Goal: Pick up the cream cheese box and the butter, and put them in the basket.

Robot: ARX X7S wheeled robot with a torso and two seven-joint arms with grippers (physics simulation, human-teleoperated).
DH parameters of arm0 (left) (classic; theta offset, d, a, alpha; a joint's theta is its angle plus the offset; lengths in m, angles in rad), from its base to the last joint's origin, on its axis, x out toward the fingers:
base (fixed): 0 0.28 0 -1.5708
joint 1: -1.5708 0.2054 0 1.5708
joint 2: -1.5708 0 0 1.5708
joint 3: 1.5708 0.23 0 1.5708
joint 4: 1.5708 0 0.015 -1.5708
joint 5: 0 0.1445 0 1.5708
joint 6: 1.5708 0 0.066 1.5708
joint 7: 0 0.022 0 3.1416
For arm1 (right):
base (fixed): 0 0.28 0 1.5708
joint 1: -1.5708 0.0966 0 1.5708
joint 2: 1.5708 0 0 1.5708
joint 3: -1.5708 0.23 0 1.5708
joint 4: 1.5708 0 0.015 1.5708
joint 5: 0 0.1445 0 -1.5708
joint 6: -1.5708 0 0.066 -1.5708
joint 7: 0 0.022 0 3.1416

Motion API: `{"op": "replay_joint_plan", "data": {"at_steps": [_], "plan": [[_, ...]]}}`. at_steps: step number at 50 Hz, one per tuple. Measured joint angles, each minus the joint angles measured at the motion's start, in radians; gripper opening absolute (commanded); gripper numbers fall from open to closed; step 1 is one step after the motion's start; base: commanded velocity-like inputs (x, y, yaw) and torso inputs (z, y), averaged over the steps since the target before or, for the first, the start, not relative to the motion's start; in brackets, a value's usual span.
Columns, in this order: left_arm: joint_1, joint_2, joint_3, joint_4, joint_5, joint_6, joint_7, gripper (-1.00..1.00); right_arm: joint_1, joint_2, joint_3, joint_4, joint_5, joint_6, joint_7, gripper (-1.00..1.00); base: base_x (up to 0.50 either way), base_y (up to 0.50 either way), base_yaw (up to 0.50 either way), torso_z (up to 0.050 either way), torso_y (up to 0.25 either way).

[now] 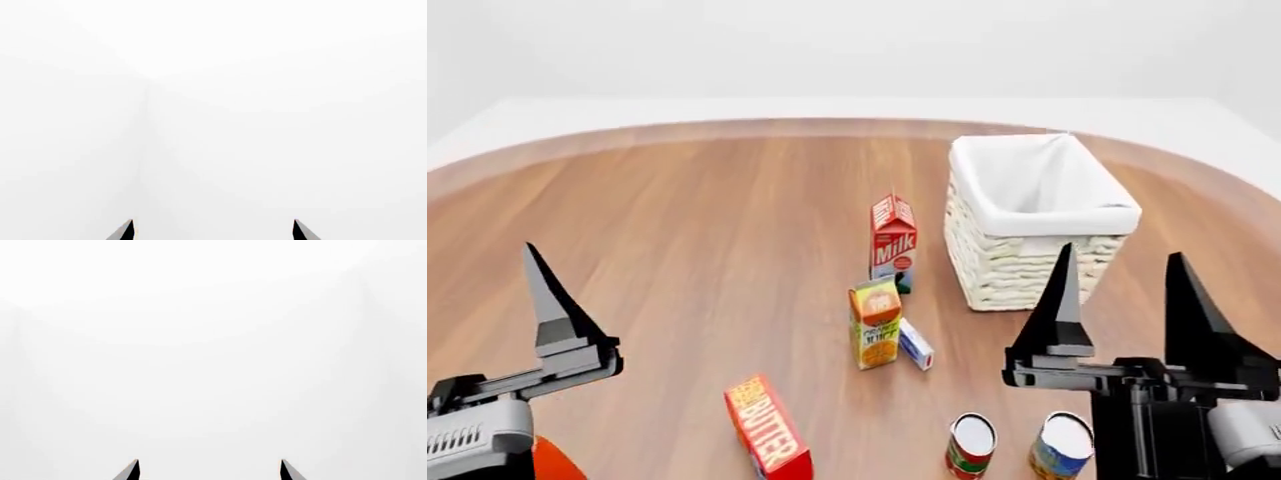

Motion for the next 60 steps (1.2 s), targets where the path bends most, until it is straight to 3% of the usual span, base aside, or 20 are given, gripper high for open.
{"op": "replay_joint_plan", "data": {"at_steps": [48,60], "plan": [[0.017,-0.031,0.016,0.038,-0.012,0.001,-0.027,1.00,-0.023,0.041,-0.068,-0.065,-0.009,0.023,0.015,1.00,0.50,-0.03,0.00,0.000,0.001],[0.017,-0.038,0.023,0.039,-0.013,-0.003,-0.033,1.00,-0.003,0.057,-0.071,-0.100,-0.026,0.207,0.079,1.00,0.02,0.00,0.00,0.000,0.000]]}}
